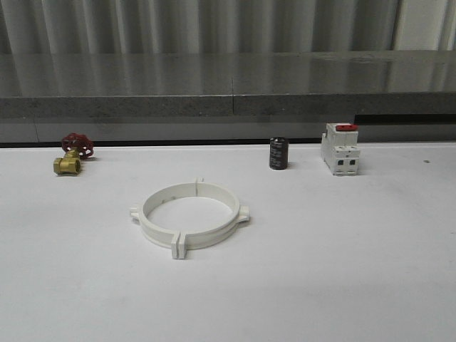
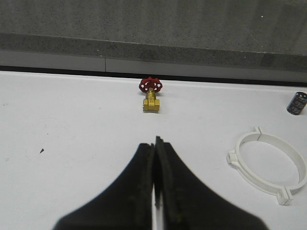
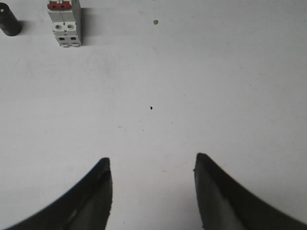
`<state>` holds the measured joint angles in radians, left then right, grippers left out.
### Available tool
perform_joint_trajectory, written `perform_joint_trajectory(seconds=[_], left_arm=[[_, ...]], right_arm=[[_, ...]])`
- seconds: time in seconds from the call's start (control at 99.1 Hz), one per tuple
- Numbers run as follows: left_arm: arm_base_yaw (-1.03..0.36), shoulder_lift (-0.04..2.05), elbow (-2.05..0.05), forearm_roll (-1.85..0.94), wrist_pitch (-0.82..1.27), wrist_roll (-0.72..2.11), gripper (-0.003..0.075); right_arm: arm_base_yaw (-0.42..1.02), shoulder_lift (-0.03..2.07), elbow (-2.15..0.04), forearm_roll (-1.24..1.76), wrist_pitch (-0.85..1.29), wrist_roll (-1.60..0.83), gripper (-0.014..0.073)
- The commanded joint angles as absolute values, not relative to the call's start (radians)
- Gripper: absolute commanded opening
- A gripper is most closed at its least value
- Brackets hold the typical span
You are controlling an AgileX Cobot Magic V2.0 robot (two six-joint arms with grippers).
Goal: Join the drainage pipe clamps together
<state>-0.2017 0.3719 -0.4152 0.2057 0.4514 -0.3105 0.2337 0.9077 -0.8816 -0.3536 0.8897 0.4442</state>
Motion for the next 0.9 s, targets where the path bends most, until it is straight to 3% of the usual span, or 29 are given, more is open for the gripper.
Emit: perform_joint_trajectory(seconds=[0.0,0.212,0.525,0.888], left_arm=[[-0.202,0.376,-0.441,0.203,0.382,-0.309,-0.0021],[-0.202,0.376,-0.441,0.203,0.382,-0.309,-0.0021],[-0.202,0.376,-0.441,0.203,0.382,-0.309,-0.0021],[-0.202,0.376,-0.441,0.203,0.382,-0.309,-0.0021]], right_arm=[[0.227,0.792,-0.842,-0.386,0.844,0.436,0.0405],[0.227,0.566,-0.758,-0.386,0.893,0.436,0.0357],[0.227,0.476,-0.753,-0.405,0.959,0.436,-0.0073],[0.227,0.476,-0.753,-0.404,0.959,0.436,-0.0068]])
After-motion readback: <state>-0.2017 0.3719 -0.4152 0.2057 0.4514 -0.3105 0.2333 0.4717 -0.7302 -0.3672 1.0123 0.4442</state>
